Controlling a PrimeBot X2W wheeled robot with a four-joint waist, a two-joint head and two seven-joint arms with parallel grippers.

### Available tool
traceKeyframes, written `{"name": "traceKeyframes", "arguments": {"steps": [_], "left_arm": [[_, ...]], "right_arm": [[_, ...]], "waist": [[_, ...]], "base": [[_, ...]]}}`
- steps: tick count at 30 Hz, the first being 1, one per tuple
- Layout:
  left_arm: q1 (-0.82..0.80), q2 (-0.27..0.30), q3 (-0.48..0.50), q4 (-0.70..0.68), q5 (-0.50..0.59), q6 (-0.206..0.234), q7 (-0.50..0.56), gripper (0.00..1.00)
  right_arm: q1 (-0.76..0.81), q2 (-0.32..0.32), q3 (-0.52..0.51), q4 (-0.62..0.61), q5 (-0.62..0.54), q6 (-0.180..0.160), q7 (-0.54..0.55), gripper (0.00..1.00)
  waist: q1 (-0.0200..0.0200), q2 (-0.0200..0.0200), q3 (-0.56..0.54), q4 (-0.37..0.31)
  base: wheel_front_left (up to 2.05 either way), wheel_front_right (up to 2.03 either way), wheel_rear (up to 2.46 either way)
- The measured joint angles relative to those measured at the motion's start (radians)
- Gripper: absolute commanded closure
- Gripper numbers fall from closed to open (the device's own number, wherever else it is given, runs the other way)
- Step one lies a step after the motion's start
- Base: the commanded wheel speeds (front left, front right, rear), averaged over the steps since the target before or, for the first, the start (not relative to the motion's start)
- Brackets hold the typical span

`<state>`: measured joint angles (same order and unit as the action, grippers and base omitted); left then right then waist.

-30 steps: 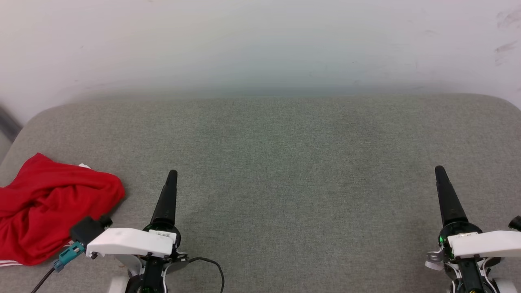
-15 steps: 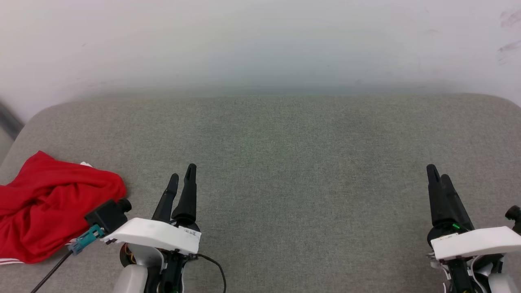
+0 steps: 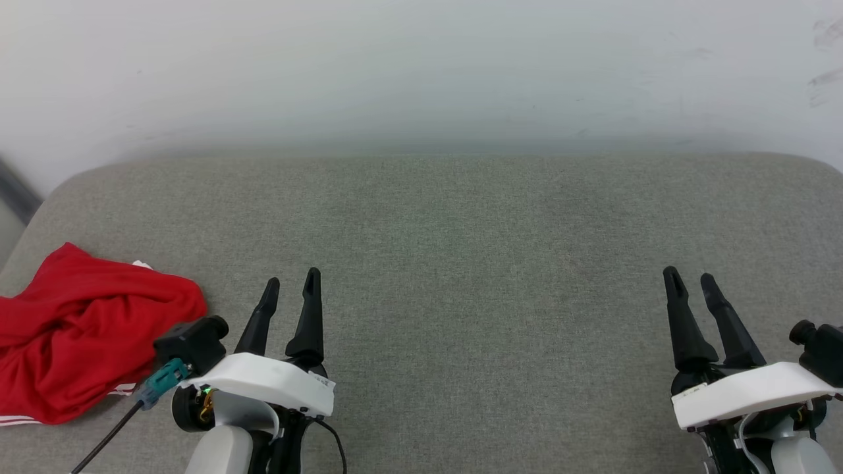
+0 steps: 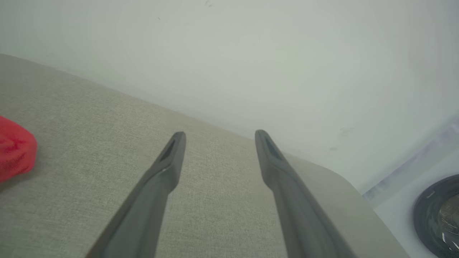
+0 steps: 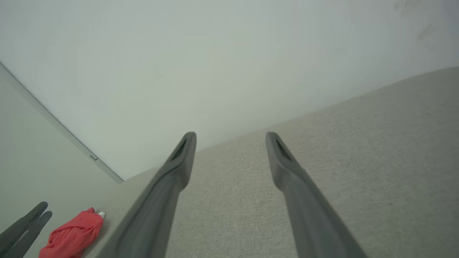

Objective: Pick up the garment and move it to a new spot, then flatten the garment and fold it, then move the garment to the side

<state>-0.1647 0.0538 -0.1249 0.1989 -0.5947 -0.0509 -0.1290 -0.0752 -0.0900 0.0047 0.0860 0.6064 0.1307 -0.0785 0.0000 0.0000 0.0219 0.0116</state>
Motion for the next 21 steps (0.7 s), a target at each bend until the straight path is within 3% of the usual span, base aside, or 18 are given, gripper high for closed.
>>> {"name": "traceKeyframes", "arguments": {"steps": [21], "left_arm": [[-0.007, 0.026, -0.03, 0.024, 0.247, 0.062, -0.054, 0.0]], "right_arm": [[0.031, 0.017, -0.038, -0.052, -0.292, 0.0, 0.027, 0.0]], "waist": [[0.0, 0.0, 0.0, 0.001]], "base": [[0.0, 0.0, 0.0]]}}
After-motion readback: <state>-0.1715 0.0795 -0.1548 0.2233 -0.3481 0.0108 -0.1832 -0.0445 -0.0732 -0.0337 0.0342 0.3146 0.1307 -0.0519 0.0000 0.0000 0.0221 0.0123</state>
